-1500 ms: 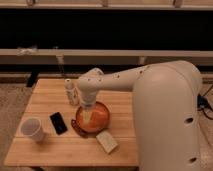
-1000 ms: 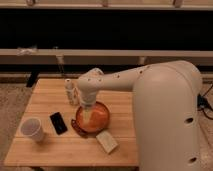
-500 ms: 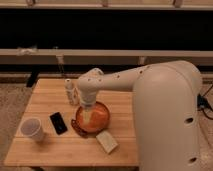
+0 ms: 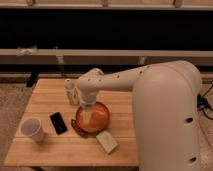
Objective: Move the arm in a circular motion
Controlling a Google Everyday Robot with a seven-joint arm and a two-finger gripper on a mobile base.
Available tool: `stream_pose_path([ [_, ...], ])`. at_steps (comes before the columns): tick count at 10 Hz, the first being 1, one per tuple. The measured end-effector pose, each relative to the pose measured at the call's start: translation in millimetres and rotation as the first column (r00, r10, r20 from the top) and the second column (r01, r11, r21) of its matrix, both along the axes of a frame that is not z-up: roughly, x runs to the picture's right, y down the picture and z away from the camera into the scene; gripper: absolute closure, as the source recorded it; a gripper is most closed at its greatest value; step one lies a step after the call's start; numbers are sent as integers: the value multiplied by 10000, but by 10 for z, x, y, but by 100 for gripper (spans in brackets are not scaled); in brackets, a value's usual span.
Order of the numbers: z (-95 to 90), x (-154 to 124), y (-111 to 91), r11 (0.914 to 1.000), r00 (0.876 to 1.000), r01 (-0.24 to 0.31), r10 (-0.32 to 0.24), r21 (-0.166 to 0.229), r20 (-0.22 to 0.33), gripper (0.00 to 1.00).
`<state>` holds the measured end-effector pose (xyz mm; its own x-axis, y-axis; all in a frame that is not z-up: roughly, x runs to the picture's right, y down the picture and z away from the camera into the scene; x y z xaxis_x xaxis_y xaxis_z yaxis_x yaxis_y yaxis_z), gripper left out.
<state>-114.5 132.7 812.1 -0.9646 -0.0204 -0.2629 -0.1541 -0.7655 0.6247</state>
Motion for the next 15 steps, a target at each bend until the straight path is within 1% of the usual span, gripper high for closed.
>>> stream_pose_path([
  [2, -1, 0, -2, 10000, 10000, -2, 2, 3, -2, 20],
  [3, -5, 19, -22, 10000, 9999, -60, 61, 40, -151, 20],
  [5, 37, 184, -114, 9998, 9984, -137, 143, 117, -555, 20],
  [6, 100, 331, -229, 9996, 9962, -217, 232, 180, -836, 20],
  [8, 289, 631, -499, 9993, 9912, -214, 253, 308, -1302, 20],
  [10, 465, 855, -760, 9990, 9865, -145, 213, 428, -1623, 20],
  [11, 538, 920, -909, 9986, 9850, -42, 131, 521, -1720, 20],
  [12, 575, 953, -1031, 9981, 9841, 81, 29, 613, -1775, 20],
  [13, 609, 928, -1197, 9966, 9838, 330, -190, 760, -1784, 20],
  [15, 617, 731, -1380, 9923, 9853, 709, -538, 1017, -1623, 20],
])
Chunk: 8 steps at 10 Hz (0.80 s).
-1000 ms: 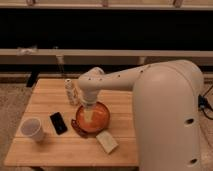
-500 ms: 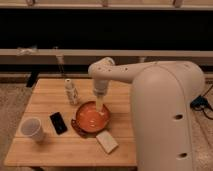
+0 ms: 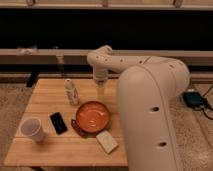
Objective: Move the arm in a circular motion
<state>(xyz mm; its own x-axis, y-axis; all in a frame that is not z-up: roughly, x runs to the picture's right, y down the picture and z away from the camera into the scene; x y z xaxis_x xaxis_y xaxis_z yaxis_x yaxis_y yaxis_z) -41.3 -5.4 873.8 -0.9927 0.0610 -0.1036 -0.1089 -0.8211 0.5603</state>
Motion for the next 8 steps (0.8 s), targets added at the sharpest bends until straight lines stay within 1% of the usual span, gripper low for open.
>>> stream_pose_path([
  [2, -74, -228, -210, 9986, 9987, 414, -423, 337, 274, 20],
  [4, -149, -515, -385, 9934, 9930, 950, -992, 646, 648, 20],
  [5, -216, -679, -460, 9893, 9876, 1227, -1296, 793, 883, 20],
  [7, -310, -869, -553, 9811, 9767, 1682, -1791, 961, 1184, 20],
  [8, -387, -1085, -608, 9748, 9653, 1950, -2102, 1081, 1547, 20],
])
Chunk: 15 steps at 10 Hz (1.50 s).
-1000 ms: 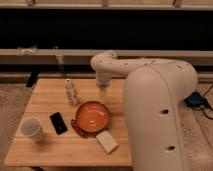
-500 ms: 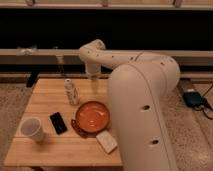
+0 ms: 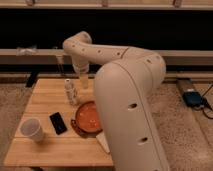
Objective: Move the arm in a circular motion
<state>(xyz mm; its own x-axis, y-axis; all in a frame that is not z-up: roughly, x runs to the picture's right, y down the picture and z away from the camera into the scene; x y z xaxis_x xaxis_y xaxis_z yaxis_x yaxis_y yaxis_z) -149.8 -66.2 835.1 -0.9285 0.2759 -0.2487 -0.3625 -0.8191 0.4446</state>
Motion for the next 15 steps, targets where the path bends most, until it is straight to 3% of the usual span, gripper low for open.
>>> stream_pose_path([
  [2, -134, -295, -31, 9989, 9973, 465, -464, -14, 575, 20],
  [5, -317, -701, 30, 9920, 9782, 1254, -1211, -149, 1687, 20],
  [8, -501, -833, 198, 9834, 9590, 1795, -1692, -253, 2272, 20],
  [12, -561, -825, 223, 9769, 9424, 2118, -1965, -285, 2709, 20],
  [15, -751, -947, 436, 9686, 9218, 2454, -2204, -396, 3190, 20],
])
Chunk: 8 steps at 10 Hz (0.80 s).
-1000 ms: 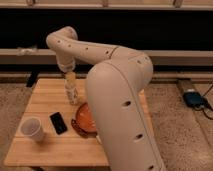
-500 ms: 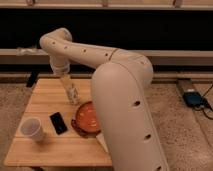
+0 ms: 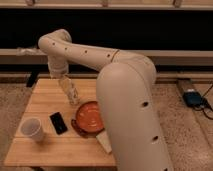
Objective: Move the arm in a circular motion
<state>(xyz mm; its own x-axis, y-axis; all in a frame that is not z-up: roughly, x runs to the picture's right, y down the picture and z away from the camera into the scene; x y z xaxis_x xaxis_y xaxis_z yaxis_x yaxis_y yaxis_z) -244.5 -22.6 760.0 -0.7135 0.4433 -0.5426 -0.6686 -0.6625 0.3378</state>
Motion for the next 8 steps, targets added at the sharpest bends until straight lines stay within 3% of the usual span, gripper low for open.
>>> stream_pose_path([
  [2, -119, -65, 129, 9998, 9995, 159, -155, -129, 281, 20],
  [8, -117, -74, 120, 9999, 9995, 121, -118, -121, 286, 20],
])
